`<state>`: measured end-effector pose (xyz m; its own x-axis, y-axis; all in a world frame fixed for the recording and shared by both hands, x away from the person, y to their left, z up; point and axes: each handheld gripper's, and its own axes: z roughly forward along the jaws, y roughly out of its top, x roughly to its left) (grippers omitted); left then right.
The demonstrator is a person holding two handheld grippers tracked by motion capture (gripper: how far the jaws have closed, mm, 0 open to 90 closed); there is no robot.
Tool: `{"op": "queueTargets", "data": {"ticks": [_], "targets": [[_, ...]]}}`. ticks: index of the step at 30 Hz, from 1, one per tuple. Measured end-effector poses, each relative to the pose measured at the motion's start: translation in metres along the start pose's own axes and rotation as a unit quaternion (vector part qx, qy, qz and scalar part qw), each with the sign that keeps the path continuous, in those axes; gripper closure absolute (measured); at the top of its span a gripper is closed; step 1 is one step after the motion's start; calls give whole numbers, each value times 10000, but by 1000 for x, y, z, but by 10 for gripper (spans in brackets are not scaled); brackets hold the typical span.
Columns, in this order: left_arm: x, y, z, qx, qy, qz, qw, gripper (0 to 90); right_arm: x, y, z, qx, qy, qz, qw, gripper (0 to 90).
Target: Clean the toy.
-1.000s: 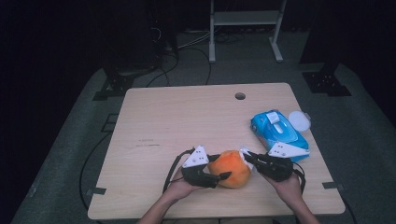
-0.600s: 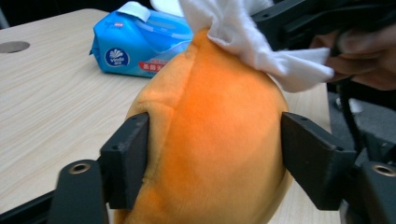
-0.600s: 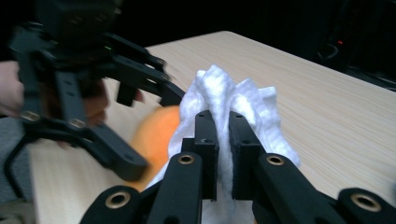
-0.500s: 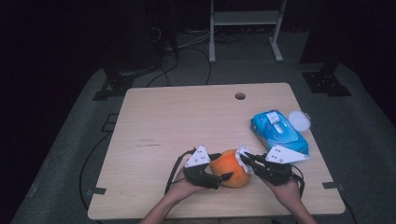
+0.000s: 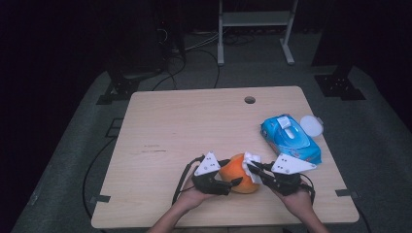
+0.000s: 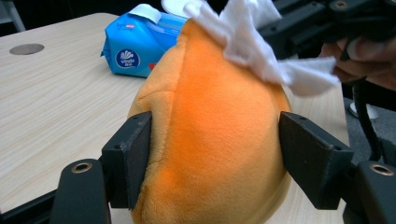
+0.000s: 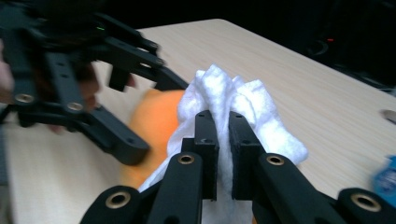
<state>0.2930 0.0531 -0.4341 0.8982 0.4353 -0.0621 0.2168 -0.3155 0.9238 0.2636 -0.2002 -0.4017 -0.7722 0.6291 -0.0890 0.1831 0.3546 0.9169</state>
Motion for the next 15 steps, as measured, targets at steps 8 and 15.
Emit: {"op": "queueTargets", "data": {"ticks": [8, 15], "targets": [[5, -2, 0, 24, 30, -159, 9999, 275, -7, -9, -5, 65, -121, 204, 9997, 830], [8, -4, -2, -9, -31, -259, 9997, 264, 2, -6, -2, 50, 1, 57, 10000, 830]]}}
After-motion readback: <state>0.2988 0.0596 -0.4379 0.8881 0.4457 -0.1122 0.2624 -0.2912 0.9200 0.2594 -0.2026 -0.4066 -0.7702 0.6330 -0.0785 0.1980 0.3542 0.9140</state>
